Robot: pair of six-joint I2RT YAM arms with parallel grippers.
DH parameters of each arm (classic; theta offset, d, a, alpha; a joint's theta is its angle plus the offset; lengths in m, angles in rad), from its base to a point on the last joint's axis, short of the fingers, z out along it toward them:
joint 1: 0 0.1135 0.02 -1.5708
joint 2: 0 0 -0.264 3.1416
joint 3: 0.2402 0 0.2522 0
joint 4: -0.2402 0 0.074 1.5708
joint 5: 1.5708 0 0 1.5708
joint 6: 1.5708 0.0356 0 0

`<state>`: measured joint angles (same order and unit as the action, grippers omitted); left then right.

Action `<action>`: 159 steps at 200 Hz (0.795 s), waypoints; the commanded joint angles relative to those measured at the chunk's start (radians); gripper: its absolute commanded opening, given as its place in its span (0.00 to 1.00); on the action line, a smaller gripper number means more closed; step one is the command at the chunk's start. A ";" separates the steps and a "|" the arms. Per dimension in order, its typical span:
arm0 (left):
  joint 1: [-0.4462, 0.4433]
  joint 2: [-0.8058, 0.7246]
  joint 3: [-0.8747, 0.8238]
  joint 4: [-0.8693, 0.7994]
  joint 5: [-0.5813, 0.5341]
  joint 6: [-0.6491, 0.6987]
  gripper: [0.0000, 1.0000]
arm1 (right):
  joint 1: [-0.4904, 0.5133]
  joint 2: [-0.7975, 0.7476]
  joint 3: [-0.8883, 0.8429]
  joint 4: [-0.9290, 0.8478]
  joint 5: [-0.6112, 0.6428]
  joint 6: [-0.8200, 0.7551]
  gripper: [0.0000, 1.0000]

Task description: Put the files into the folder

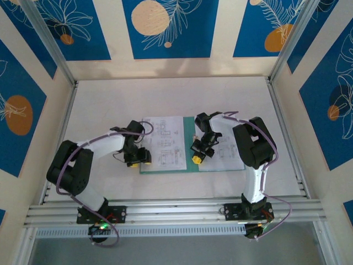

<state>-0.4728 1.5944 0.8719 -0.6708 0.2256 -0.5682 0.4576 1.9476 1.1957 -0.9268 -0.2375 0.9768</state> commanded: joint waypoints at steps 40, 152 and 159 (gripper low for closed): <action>-0.046 -0.042 -0.057 -0.006 0.023 -0.031 0.57 | -0.006 0.065 -0.034 0.011 0.110 -0.004 0.06; -0.100 -0.098 -0.085 -0.064 -0.014 -0.090 0.57 | -0.009 0.069 -0.039 0.019 0.104 0.000 0.06; -0.101 -0.097 -0.089 -0.052 -0.008 -0.093 0.57 | -0.008 0.068 -0.040 0.018 0.104 -0.001 0.06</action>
<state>-0.5598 1.5127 0.8021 -0.7090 0.2001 -0.6361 0.4557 1.9514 1.1957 -0.9276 -0.2447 0.9768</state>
